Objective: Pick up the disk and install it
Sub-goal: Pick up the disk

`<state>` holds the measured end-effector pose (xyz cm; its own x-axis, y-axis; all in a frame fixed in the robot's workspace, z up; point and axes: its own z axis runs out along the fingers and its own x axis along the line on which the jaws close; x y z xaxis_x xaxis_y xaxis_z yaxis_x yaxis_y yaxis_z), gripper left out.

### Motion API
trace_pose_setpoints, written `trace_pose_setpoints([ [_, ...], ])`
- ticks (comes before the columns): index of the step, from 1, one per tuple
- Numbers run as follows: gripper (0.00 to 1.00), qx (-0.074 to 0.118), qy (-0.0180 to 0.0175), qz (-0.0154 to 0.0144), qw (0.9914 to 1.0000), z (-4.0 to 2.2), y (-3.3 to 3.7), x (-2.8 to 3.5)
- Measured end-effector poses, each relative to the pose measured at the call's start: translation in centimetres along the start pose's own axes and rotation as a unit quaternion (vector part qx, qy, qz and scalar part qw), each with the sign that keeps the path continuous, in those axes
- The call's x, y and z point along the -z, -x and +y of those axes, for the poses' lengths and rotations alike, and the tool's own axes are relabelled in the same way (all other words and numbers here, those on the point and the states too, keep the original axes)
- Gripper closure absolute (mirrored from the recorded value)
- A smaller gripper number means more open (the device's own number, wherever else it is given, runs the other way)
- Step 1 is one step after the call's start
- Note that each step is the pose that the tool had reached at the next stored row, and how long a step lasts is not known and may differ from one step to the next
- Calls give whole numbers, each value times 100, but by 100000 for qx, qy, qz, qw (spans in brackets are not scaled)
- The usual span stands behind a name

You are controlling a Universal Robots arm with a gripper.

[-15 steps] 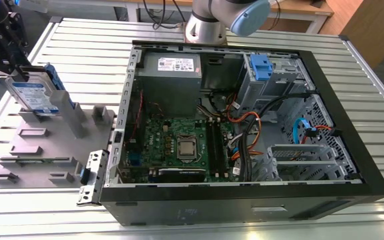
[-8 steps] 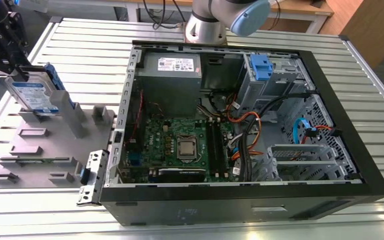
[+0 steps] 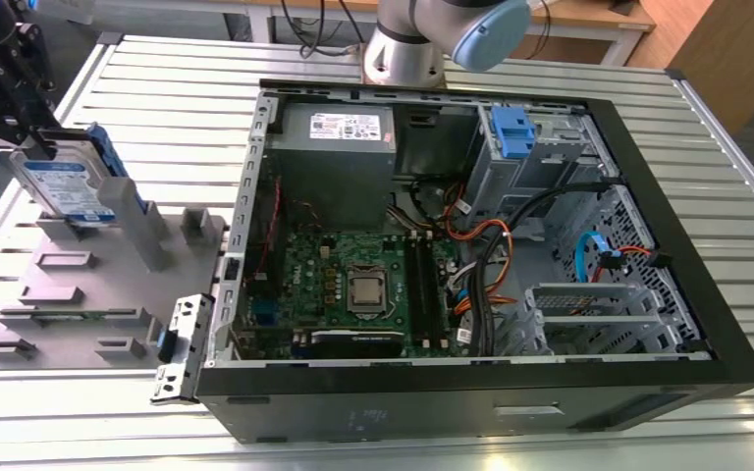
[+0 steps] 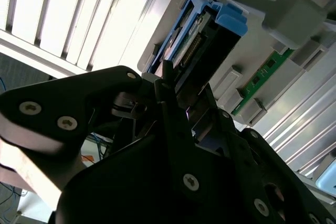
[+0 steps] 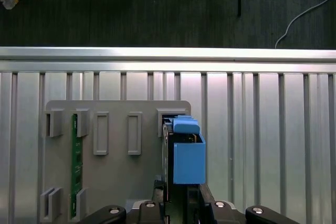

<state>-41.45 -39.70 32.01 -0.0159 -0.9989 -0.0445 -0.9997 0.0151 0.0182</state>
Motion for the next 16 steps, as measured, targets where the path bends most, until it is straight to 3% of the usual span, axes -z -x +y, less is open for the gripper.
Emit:
trace_pose_setpoints([
  [5, 65, -1, 2, 2, 100000, 1, 2, 52],
  [16, 65, 3, -5, 3, 100000, 6, 21, 354],
])
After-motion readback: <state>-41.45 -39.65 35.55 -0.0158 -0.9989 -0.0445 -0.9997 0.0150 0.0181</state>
